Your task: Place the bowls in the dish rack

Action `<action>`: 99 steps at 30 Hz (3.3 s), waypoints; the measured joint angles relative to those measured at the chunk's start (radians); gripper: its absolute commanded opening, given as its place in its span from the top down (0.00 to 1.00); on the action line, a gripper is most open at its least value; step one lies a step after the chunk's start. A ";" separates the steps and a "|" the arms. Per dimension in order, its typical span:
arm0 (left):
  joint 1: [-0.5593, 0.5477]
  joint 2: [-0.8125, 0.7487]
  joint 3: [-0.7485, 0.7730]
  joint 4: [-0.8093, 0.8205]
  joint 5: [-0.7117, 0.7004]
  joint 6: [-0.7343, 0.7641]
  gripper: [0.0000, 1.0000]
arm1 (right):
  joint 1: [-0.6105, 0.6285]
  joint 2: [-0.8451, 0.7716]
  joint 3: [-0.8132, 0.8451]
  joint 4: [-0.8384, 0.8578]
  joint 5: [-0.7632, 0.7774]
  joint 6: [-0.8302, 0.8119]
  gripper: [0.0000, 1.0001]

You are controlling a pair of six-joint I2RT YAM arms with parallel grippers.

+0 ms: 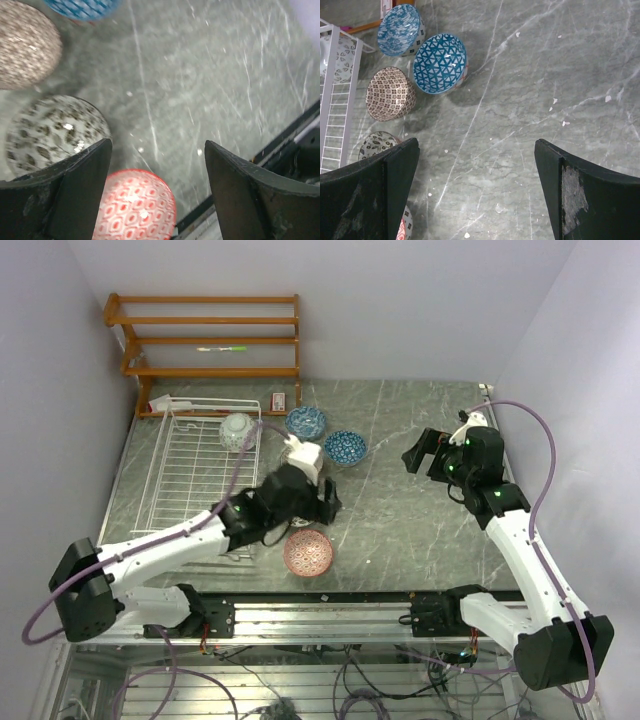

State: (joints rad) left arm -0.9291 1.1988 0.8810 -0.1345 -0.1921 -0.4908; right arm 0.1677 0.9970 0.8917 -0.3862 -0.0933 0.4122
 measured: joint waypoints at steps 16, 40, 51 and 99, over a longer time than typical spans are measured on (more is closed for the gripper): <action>-0.430 0.340 -0.009 -0.088 -0.394 -0.181 0.44 | 0.000 -0.032 -0.025 -0.011 0.004 0.017 0.00; -0.513 0.423 -0.002 -0.171 -0.564 -0.287 0.93 | 0.000 -0.033 -0.036 -0.018 0.006 0.017 0.00; -0.432 0.217 0.098 -0.181 -0.486 -0.132 0.93 | 0.000 -0.036 -0.035 -0.024 0.005 0.017 0.00; 1.060 0.286 -0.448 1.203 0.852 -0.873 0.93 | -0.001 -0.023 -0.064 0.011 -0.061 0.023 0.00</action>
State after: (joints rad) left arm 0.1307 1.4853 0.4332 1.0687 0.6598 -1.3636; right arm 0.1665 0.9741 0.8280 -0.3748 -0.1539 0.4351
